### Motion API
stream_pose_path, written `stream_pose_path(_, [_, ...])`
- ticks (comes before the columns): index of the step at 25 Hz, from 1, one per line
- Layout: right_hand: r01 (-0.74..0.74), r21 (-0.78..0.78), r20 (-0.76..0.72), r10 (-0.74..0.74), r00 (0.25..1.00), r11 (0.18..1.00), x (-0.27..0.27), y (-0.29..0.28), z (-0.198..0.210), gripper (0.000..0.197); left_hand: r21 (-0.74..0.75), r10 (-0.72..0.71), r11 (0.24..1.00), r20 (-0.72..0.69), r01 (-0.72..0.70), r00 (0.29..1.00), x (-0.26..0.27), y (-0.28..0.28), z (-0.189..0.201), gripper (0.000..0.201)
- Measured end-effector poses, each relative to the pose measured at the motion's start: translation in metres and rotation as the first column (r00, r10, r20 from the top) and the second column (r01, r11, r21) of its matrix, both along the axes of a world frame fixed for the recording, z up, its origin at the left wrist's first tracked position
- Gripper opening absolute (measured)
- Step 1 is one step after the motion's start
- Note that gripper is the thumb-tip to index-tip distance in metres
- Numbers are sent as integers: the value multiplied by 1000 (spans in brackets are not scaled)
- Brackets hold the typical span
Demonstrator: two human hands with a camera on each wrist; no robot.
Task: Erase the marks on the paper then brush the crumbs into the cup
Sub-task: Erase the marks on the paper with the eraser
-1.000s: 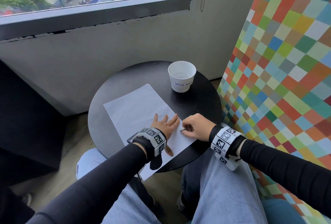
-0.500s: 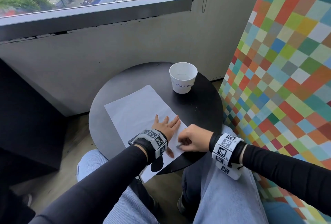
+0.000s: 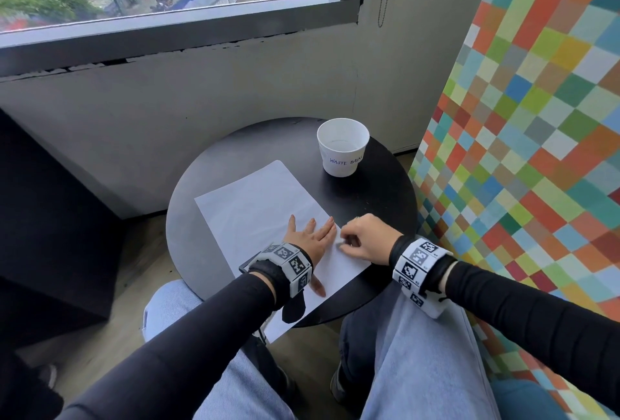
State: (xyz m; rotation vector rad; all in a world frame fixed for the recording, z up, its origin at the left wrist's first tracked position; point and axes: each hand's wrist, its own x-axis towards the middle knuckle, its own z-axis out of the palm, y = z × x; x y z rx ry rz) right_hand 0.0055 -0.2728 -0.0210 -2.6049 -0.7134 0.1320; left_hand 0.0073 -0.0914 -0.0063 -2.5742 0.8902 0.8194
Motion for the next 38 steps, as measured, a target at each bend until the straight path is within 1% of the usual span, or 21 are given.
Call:
stream_pose_path(1, [8,18,17,-9,1000,1000,-1,1,-1,25,0,4,1000,-2,-4,1000,0,0,0,140])
stream_pose_path(2, [-25,27,15,24,1000,999,-7,4,-2,26,2,6,1000,-4,-6,1000,-1,0,0,140])
stream_pose_path(4, [-159,24,-26,159,987,987,-26,13,-5,24,7,7,1000,-2,-7,1000,0,0,1,140])
stream_pose_path(5, [-200,6,-55,200,978,980,-30,14,-6,22,12,4,1000,2,-4,1000,0,0,1,139])
stream_pose_path(6, [-190,-7,-67,189,980,982,-28,10,-4,22,13,2,1000,3,-2,1000,0,0,1,140])
stream_pose_path(7, [-130,13,-58,130,990,991,-19,5,-2,22,9,2,1000,1,-2,1000,0,0,1,140])
stream_pose_path(8, [-30,68,-33,32,999,997,-8,-2,2,22,5,0,1000,-2,0,1000,0,0,0,140])
stream_pose_path(10, [155,207,-7,-157,988,966,9,-17,9,21,4,-1,1000,-3,1,1000,0,0,0,141])
stream_pose_path(11, [196,247,-5,-201,980,949,14,-23,11,20,5,1,1000,-2,-1,1000,1,0,1,141])
stream_pose_path(12, [204,253,-13,-208,978,946,15,-26,12,18,5,1,1000,-3,-1,1000,1,0,1,140])
stream_pose_path(14, [151,194,-37,-147,988,969,10,-25,12,13,10,-3,1000,-6,3,1000,0,0,1,140])
stream_pose_path(16, [91,120,-59,-84,995,989,4,-21,5,13,15,-8,1000,-3,8,1000,0,0,1,138])
stream_pose_path(18, [74,81,-52,-70,996,994,2,-17,-2,14,18,-9,1000,-5,9,1000,0,-1,2,137])
stream_pose_path(23, [7,95,-59,-1,998,995,2,-12,-4,16,32,-10,999,1,10,1000,-1,-1,1,137])
stream_pose_path(26, [69,92,-29,-67,997,993,8,-14,-2,16,21,-13,1000,7,13,1000,-1,-2,1,136])
stream_pose_path(27, [59,90,-26,-57,998,994,8,-15,-3,15,22,-12,1000,7,12,1000,-1,-2,1,136])
stream_pose_path(30, [-7,87,-97,15,995,996,8,-16,0,14,38,-8,999,6,8,1000,-1,-3,2,136])
stream_pose_path(34, [55,95,-31,-53,998,994,12,-12,1,15,26,-7,1000,7,6,1000,-1,-3,3,136])
stream_pose_path(35, [55,100,-35,-52,998,993,13,-12,1,14,26,-3,1000,3,3,1000,-1,-3,3,136])
stream_pose_path(38, [7,75,-109,1,994,997,11,-15,3,13,36,10,999,-7,-9,1000,-1,-3,3,136])
